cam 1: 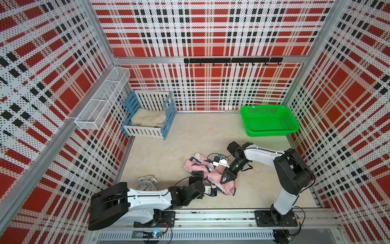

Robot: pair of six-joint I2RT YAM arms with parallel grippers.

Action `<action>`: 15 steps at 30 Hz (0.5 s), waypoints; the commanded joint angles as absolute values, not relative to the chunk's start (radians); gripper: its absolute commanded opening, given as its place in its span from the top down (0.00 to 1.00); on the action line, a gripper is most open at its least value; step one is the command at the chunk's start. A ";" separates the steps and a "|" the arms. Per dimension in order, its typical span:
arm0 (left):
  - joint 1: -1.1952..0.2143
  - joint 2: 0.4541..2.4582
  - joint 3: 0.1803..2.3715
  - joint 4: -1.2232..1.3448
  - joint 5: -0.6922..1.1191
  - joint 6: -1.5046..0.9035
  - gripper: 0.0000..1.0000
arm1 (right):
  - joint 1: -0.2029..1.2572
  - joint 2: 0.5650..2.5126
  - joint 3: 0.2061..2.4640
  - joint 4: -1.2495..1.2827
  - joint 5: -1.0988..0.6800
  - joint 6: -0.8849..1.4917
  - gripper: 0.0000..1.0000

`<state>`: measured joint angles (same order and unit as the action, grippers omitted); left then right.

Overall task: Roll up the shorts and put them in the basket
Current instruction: Roll the shorts at the center of the board.

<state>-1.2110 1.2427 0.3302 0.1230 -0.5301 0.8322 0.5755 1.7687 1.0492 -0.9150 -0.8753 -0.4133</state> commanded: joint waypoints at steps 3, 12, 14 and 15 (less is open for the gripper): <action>-1.152 1.279 0.337 0.251 -0.511 0.893 0.01 | 0.574 1.736 1.046 -0.910 -0.904 -0.416 1.00; -1.051 1.377 0.384 0.270 -0.367 0.974 0.03 | 0.577 1.730 1.047 -0.912 -0.899 -0.422 1.00; -1.045 1.387 0.399 0.247 -0.333 0.967 0.11 | 0.577 1.722 1.043 -0.908 -0.897 -0.420 1.00; -1.043 1.394 0.416 0.218 -0.314 0.964 0.20 | 0.577 1.720 1.043 -0.909 -0.891 -0.422 1.00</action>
<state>-1.0527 1.3716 0.3813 0.2619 -0.4110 0.9565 0.5755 1.7615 1.0481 -0.9150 -0.8761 -0.4137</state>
